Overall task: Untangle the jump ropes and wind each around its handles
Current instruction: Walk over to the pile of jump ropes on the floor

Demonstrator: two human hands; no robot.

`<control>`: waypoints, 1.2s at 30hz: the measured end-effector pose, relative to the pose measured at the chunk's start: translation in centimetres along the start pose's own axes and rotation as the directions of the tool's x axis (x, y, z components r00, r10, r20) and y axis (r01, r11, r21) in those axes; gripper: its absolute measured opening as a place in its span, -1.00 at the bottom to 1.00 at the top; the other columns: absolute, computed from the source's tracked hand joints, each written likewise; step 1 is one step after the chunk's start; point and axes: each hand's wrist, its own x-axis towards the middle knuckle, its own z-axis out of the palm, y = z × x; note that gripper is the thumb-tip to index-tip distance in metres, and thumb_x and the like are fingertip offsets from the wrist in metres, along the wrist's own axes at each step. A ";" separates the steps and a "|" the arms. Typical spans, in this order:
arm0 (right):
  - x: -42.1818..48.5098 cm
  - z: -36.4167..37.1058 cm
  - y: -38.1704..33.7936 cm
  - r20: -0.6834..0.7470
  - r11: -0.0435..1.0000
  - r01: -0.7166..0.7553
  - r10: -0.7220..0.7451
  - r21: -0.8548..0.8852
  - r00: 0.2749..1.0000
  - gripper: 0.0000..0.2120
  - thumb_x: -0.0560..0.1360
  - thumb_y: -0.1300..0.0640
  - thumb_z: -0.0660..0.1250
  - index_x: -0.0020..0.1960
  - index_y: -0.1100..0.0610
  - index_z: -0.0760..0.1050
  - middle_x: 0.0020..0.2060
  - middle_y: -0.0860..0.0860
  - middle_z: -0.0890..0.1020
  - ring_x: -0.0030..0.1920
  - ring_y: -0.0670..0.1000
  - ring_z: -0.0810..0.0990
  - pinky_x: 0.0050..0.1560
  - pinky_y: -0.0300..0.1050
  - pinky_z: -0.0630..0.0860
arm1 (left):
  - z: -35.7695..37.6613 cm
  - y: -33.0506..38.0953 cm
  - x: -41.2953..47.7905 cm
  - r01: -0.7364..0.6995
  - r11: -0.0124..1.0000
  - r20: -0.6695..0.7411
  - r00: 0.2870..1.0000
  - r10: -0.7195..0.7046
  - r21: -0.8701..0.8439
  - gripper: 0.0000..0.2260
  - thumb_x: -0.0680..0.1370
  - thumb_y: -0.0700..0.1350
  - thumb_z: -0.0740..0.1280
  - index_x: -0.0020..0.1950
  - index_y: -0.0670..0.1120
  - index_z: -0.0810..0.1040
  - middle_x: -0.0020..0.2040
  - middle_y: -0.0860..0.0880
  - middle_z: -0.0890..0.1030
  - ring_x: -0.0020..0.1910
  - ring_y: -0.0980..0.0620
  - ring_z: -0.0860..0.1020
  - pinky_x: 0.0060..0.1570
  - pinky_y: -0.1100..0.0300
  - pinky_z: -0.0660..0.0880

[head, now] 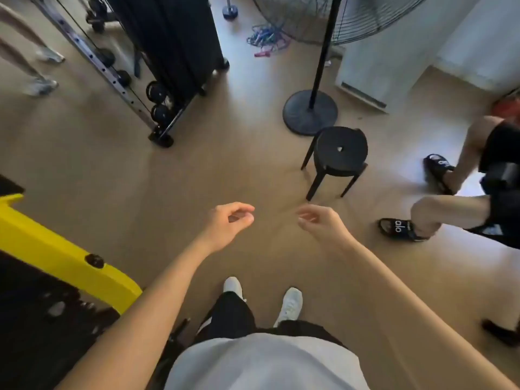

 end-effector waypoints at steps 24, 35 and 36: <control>32.9 2.3 -17.4 0.061 0.986 -0.084 0.093 -0.143 0.994 -0.79 0.57 0.08 0.34 0.19 0.05 0.61 -0.03 -0.05 0.65 -0.05 -0.14 0.59 -0.01 -0.19 0.51 | -22.9 -2.7 29.2 0.025 1.000 0.040 0.999 -0.025 0.005 -0.83 0.57 -0.13 0.42 0.15 -0.05 0.66 0.03 0.03 0.69 0.01 0.10 0.64 0.08 0.27 0.51; 56.1 0.6 -22.6 0.153 0.991 -0.067 0.084 -0.112 0.985 -0.80 0.54 0.09 0.35 0.15 0.04 0.62 -0.09 -0.11 0.65 -0.11 -0.14 0.63 -0.05 -0.21 0.51 | -33.1 1.4 46.8 0.111 0.992 0.035 0.993 -0.113 0.066 -0.77 0.61 -0.11 0.37 0.25 -0.08 0.62 0.13 0.05 0.65 0.11 0.12 0.60 0.15 0.29 0.51; 58.2 0.3 -23.6 0.171 0.991 -0.058 0.078 -0.118 0.982 -0.80 0.54 0.09 0.34 0.15 0.04 0.62 -0.08 -0.10 0.65 -0.10 -0.13 0.63 -0.08 -0.23 0.50 | -33.9 1.8 48.2 0.117 0.992 0.032 0.992 -0.119 0.053 -0.76 0.61 -0.12 0.36 0.27 -0.09 0.61 0.14 0.04 0.64 0.12 0.12 0.59 0.14 0.33 0.49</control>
